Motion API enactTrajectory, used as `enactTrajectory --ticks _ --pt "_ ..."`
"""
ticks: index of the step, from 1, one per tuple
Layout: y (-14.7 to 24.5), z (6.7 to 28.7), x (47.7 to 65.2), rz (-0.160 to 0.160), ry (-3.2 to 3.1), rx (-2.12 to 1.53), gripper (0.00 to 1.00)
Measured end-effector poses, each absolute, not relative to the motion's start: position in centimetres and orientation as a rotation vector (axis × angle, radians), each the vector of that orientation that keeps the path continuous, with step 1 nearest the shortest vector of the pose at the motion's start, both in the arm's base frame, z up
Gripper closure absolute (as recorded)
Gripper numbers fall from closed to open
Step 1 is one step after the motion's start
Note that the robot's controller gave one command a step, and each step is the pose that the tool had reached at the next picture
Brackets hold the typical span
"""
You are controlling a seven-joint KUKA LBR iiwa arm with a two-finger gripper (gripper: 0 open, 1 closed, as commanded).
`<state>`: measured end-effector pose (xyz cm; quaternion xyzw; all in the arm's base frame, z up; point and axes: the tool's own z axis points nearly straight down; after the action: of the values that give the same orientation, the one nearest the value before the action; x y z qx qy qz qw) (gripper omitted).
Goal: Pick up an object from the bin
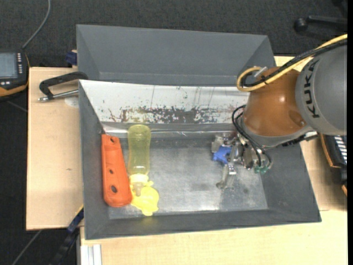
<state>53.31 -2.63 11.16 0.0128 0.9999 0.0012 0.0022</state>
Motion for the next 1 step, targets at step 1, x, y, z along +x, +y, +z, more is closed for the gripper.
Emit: enactTrajectory --ticks 1 --pt "-4.72 8.01 54.01 -0.003 3.138 -0.050 0.00"
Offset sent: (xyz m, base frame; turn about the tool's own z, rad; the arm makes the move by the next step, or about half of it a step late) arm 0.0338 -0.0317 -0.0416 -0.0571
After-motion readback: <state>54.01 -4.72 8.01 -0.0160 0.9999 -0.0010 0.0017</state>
